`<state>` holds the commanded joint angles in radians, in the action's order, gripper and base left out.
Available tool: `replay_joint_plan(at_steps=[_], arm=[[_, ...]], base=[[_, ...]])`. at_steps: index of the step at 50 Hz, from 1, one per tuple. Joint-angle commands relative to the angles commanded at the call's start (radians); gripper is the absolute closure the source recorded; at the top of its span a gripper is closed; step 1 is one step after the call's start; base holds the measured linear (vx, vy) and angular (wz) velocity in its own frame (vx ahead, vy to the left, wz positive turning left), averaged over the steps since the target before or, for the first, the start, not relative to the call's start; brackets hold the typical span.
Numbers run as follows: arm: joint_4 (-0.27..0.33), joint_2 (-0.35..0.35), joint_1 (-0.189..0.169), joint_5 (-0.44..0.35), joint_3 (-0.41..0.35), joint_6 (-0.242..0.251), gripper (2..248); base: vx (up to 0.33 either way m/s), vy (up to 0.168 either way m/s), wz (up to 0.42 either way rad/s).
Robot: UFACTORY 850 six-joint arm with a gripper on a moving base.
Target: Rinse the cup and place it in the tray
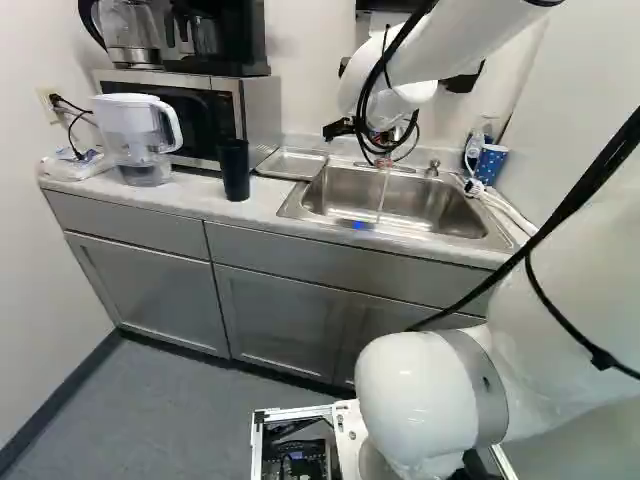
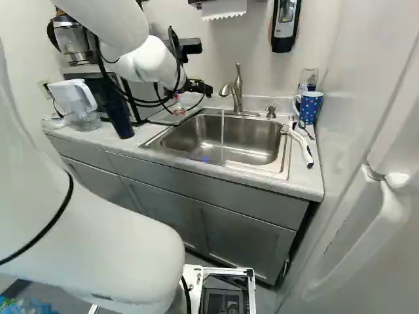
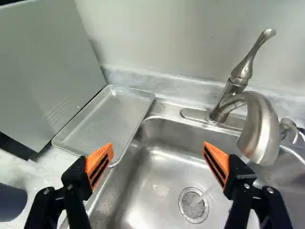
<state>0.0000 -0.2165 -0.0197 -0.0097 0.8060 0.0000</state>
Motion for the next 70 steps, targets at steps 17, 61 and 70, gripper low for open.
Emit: replay_joint_plan(at_steps=[17,61,70], arm=[[0.0,0.0,-0.006,0.098,0.0,0.0,3],[0.0,-0.003,-0.083,0.154,-0.003,0.0,3],[0.0,-0.011,-0.1,0.154,-0.01,0.0,3]], base=[[0.0,0.0,0.0],[0.0,0.0,0.0],[0.0,0.0,0.0]])
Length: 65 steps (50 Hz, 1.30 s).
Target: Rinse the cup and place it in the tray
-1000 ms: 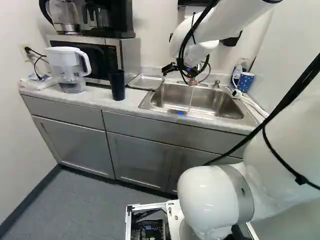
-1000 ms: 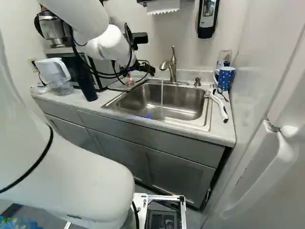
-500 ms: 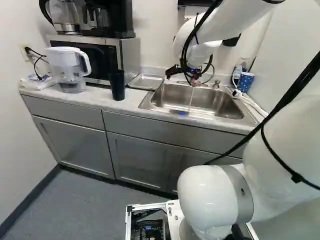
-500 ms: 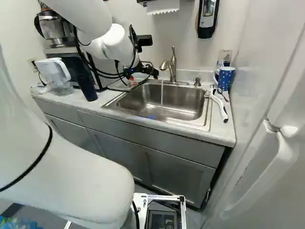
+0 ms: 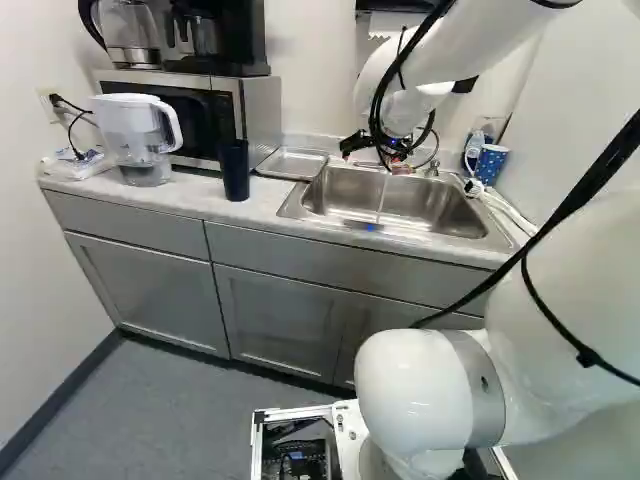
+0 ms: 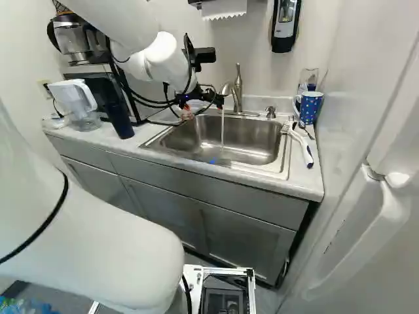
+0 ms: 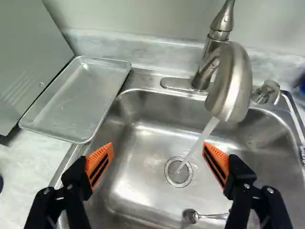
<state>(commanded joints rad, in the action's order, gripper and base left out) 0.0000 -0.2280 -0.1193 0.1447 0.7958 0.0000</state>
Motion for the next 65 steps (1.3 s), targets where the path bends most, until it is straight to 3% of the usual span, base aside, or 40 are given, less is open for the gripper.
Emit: replay_joint_plan(at_steps=[52,65], arm=[[0.0,-0.048,-0.102,0.0,-0.041,0.0,3],[0.0,-0.048,-0.103,0.0,-0.041,0.0,3]], base=[[0.0,0.0,0.0],[0.0,0.0,0.0]])
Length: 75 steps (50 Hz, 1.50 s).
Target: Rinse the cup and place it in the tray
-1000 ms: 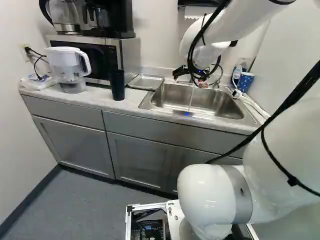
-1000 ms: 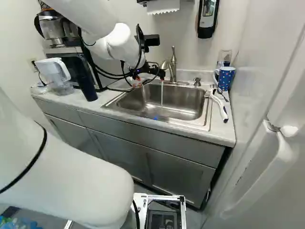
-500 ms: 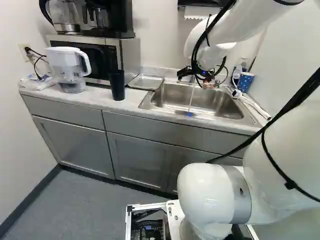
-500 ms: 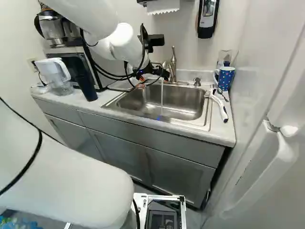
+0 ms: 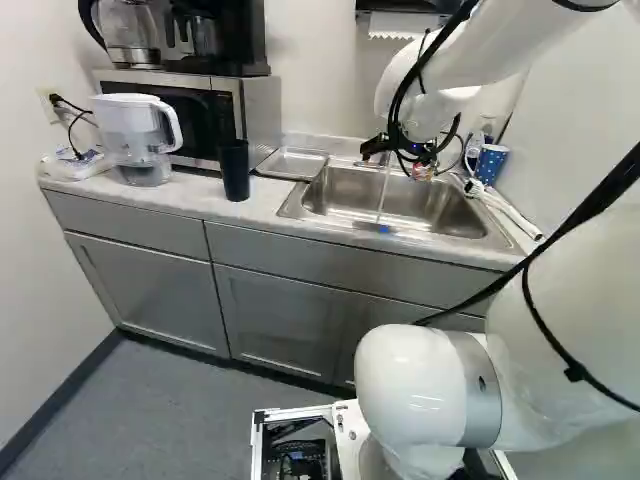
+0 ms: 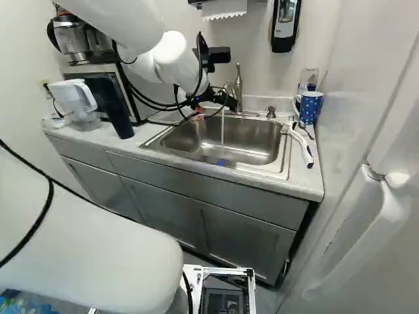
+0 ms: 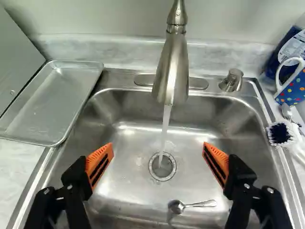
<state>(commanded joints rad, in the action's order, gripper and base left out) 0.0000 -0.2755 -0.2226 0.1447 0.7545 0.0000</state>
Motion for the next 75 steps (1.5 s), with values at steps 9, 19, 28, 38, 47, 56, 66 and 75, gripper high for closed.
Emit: replay_joint_plan(at_steps=[9,19,28,38,47,56,66,75], arm=[[0.0,0.0,0.0,0.0,0.0,0.0,3],[0.0,0.0,0.001,0.0,0.0,0.0,3],[0.0,-0.006,0.017,0.0,-0.005,0.0,3],[0.0,-0.017,0.05,0.0,-0.014,0.0,3],[0.0,-0.026,0.083,0.0,-0.022,0.0,3],[0.0,-0.033,0.116,0.0,-0.028,0.0,3],[0.0,-0.039,0.153,0.0,-0.033,0.0,3],[0.0,-0.042,0.187,0.0,-0.035,0.0,3]], base=[[0.0,0.0,0.0],[0.0,0.0,0.0],[0.0,0.0,0.0],[0.0,0.0,0.0],[0.0,0.0,0.0],[0.0,0.0,0.0],[0.0,0.0,0.0],[0.0,0.0,0.0]])
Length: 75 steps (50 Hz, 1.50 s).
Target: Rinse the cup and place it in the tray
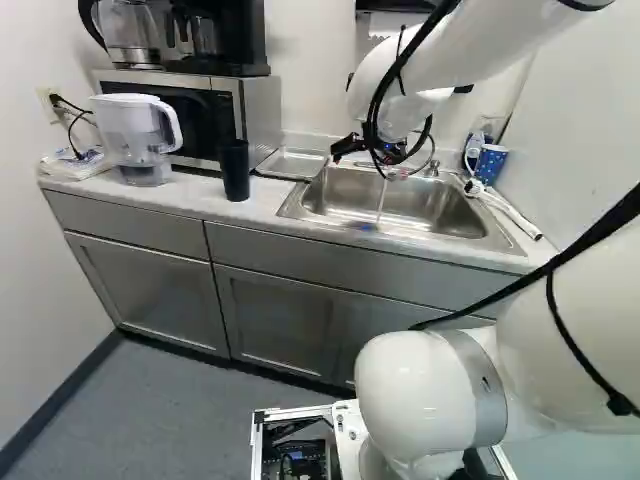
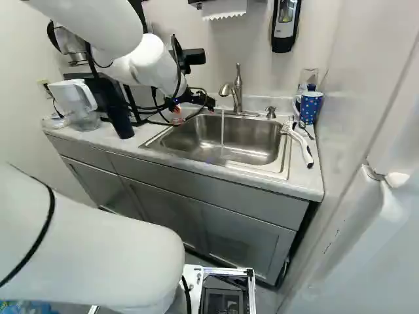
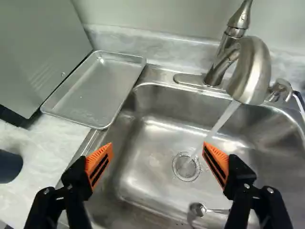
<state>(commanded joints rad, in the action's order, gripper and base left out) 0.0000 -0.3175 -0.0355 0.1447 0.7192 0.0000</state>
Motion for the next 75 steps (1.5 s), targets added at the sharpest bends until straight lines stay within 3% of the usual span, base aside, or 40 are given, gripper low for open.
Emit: replay_joint_plan(at_steps=[75], arm=[[0.0,0.017,0.282,0.0,0.015,0.0,3]], base=[[0.0,0.0,0.0]])
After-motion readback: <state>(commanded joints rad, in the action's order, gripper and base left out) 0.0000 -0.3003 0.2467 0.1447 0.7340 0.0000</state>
